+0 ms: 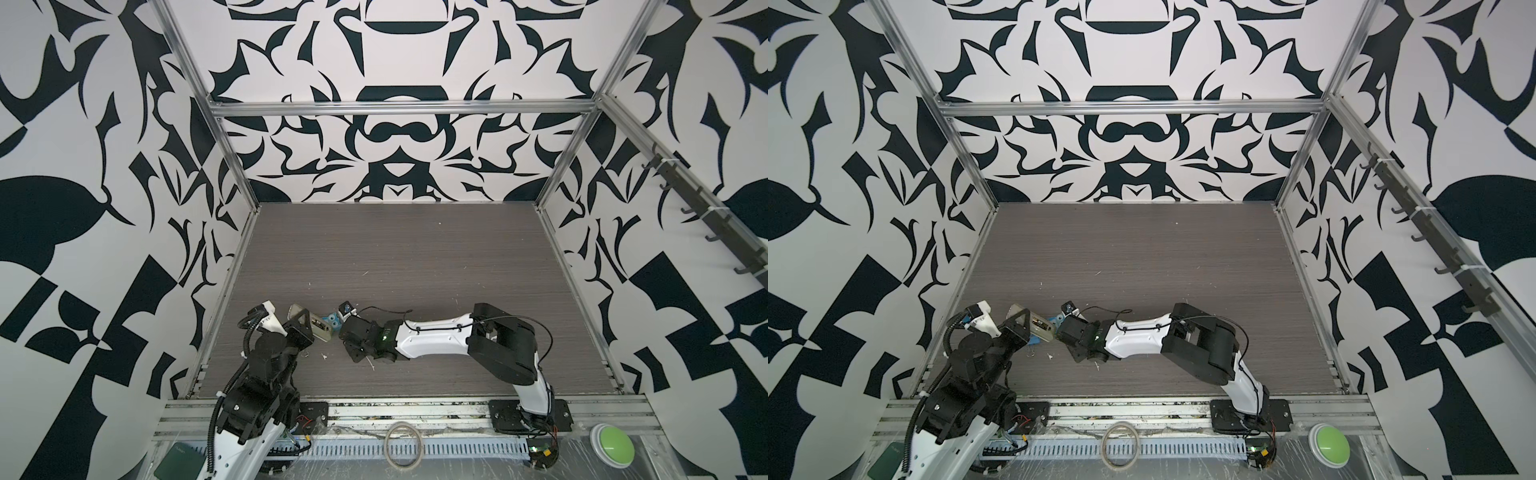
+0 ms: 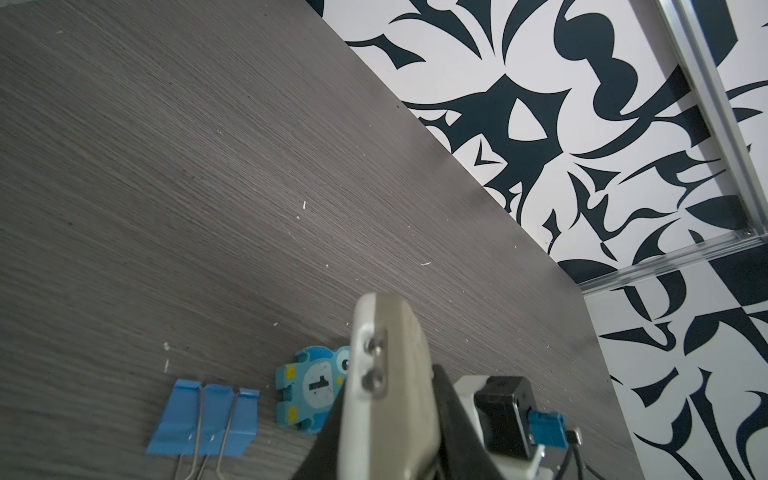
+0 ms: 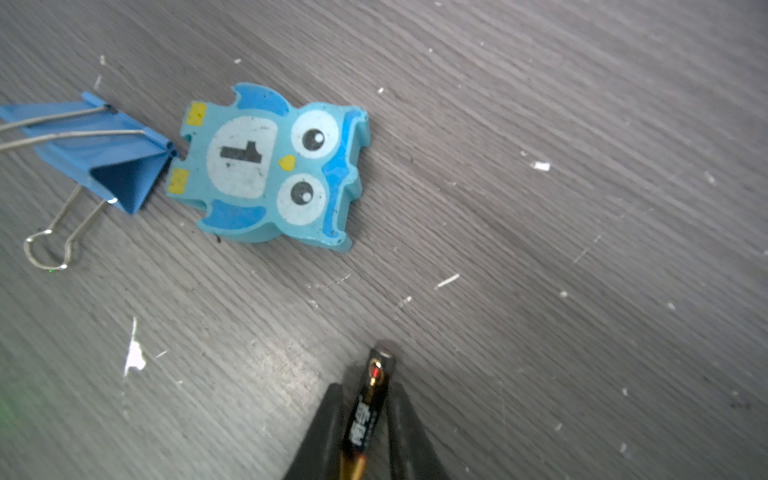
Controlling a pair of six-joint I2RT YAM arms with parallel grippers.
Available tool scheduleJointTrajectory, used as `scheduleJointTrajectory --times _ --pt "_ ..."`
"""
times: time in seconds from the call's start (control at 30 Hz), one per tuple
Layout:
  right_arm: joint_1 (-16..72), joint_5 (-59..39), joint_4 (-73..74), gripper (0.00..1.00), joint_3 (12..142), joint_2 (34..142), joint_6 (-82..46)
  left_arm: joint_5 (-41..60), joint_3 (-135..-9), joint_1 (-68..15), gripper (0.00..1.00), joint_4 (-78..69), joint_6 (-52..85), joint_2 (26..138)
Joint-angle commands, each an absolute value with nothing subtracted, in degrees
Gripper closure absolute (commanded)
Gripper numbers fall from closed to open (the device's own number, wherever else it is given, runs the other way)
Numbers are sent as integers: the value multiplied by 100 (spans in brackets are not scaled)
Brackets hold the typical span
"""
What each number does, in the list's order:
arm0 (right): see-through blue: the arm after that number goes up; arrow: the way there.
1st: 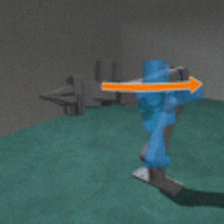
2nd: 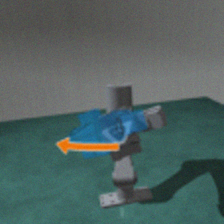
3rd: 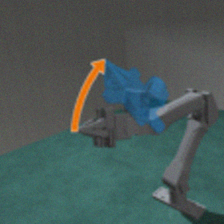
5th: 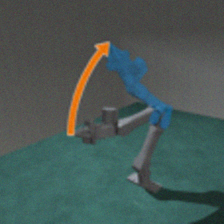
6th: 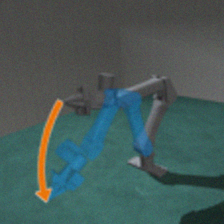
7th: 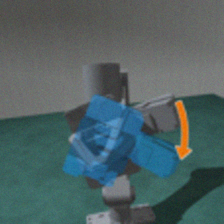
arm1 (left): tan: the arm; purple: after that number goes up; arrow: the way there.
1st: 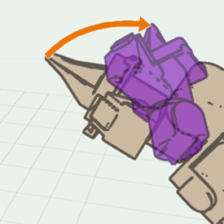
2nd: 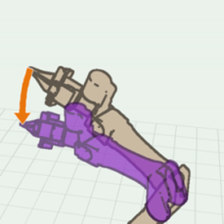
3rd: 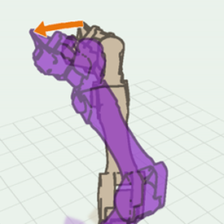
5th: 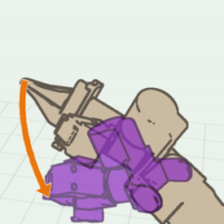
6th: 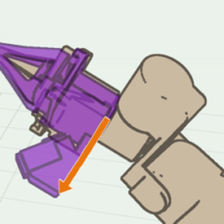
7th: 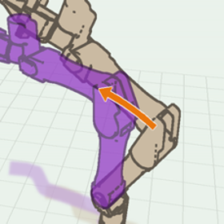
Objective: Load the batteries into the remote control
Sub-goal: 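Lower and close the right gripper on the AA battery, then lift the battery with the right gripper toward the remote in the left gripper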
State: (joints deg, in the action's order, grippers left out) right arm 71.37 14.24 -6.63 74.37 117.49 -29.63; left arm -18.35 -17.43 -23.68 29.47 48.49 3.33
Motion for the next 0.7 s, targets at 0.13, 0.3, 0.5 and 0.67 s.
scheduleJointTrajectory --times 0.13,0.3,0.5,0.67 --pt "7180 1628 -764 93 7386 11589 -2830 -1802 -1691 -2350 100 3067 4911 220" --pt "7177 1586 -764 100 7308 11416 -2633 -1683 -1674 -2353 100 2854 4966 262" --pt "7175 1332 -646 100 7064 11093 -2044 -690 -1605 -2353 100 1821 4844 660" --pt "7140 1168 -724 100 6691 10660 -1713 -79 -1616 -2350 100 1353 4799 1345"
